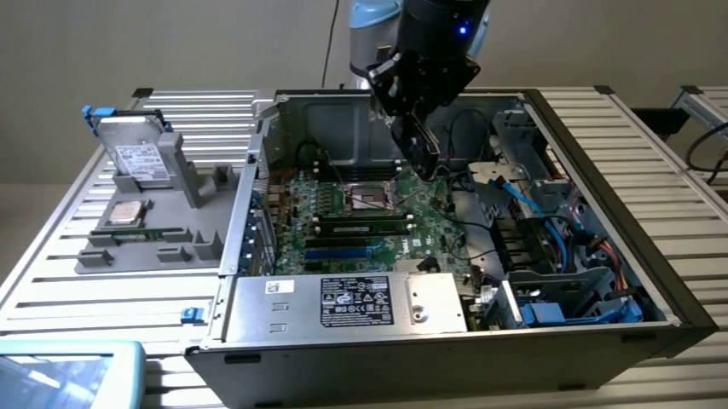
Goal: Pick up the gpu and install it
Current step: 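Insert the gpu into the slot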
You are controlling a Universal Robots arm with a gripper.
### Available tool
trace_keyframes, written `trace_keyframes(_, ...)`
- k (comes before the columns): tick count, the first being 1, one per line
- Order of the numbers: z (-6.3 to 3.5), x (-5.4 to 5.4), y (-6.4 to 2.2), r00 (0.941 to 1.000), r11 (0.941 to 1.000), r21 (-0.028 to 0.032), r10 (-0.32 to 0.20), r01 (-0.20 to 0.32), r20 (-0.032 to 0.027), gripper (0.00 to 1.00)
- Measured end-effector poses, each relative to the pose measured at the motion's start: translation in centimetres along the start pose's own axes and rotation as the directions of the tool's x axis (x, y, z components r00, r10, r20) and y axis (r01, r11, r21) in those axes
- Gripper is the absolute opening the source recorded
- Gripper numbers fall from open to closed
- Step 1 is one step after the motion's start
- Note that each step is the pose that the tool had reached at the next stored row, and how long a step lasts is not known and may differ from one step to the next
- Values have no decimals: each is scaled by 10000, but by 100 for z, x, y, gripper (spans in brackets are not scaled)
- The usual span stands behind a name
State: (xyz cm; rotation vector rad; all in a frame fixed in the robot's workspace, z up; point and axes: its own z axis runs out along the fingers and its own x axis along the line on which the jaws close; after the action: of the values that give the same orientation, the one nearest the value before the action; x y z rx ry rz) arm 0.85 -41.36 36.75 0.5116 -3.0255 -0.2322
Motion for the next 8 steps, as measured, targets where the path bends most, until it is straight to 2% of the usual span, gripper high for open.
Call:
trace_keyframes(4,0,0,0,9974,9975,10,-710,710,-110,28)
trace_keyframes(8,0,0,0,9896,9898,17,-1422,1423,-224,28)
